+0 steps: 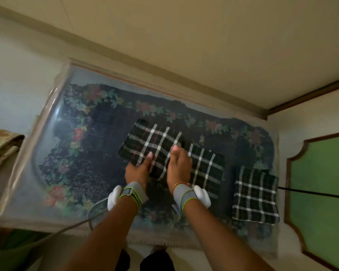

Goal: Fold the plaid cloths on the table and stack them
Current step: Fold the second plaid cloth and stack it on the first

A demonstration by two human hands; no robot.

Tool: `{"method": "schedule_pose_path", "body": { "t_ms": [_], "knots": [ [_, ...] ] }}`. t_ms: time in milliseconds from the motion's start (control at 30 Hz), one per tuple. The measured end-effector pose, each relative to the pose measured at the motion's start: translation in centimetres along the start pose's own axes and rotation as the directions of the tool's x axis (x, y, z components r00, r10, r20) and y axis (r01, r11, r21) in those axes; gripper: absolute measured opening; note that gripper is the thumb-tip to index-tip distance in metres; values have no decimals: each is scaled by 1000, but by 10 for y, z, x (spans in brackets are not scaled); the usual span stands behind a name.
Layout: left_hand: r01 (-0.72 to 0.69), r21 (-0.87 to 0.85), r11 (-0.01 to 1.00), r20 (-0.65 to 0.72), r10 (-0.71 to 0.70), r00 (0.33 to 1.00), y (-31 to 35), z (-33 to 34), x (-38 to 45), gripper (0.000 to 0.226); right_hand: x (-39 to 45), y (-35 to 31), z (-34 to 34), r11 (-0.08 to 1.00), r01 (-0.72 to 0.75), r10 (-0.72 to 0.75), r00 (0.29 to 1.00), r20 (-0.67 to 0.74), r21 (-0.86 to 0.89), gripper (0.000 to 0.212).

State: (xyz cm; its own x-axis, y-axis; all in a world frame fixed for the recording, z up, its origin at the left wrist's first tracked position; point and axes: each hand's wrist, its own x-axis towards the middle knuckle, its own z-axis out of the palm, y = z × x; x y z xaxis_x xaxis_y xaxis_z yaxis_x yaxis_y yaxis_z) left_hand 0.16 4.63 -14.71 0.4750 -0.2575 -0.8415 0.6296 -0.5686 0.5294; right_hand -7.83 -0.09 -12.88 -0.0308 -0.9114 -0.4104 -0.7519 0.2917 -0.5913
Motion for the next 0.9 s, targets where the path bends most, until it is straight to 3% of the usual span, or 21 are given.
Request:
{"method": "schedule_pose_path", "body": {
  "t_ms": [67, 100, 200, 267, 367, 567, 633, 700, 800, 900],
  "knots": [
    [54, -123, 991, 1, -54, 999, -3, -11, 8, 62, 3, 28, 0, 921, -16, 63, 992, 108, -389, 61],
    [60, -169, 984, 6, -60, 998, -2, -15, 10, 59, 1, 42, -1, 872, -8, 113, 976, 185, -489, 75],
    [114, -279, 954, 71, -98, 993, -3, -19, 21, 55, -5, 74, -3, 794, 123, 86, 947, 311, -596, 84],
    [124, -303, 945, 63, -110, 992, 0, -18, 25, 56, -6, 84, -6, 765, 201, 54, 926, 373, -612, 77],
    [75, -331, 940, -119, -121, 986, 0, -17, 27, 51, 2, 91, -14, 730, 229, 71, 912, 405, -644, 71],
    [2, -520, 854, -240, -148, 960, 0, -8, 17, 43, 1, 78, -15, 711, 157, 116, 935, 334, -686, 69],
    [38, -540, 841, -237, -195, 952, 0, -11, 21, 51, 0, 69, -11, 725, 224, -29, 955, 296, -651, 69],
    [75, -557, 827, -189, -214, 958, -3, -15, 28, 61, 6, 64, -8, 657, 424, -202, 896, 396, -623, 66],
    [66, -521, 851, -82, -127, 988, -5, -26, 36, 60, 17, 62, 3, 657, 486, -169, 840, 516, -577, 65],
    [-133, -327, 936, -161, 83, 983, 10, -18, 11, 42, 22, 55, 12, 710, 456, -154, 844, 513, -536, 62]
  ]
}}
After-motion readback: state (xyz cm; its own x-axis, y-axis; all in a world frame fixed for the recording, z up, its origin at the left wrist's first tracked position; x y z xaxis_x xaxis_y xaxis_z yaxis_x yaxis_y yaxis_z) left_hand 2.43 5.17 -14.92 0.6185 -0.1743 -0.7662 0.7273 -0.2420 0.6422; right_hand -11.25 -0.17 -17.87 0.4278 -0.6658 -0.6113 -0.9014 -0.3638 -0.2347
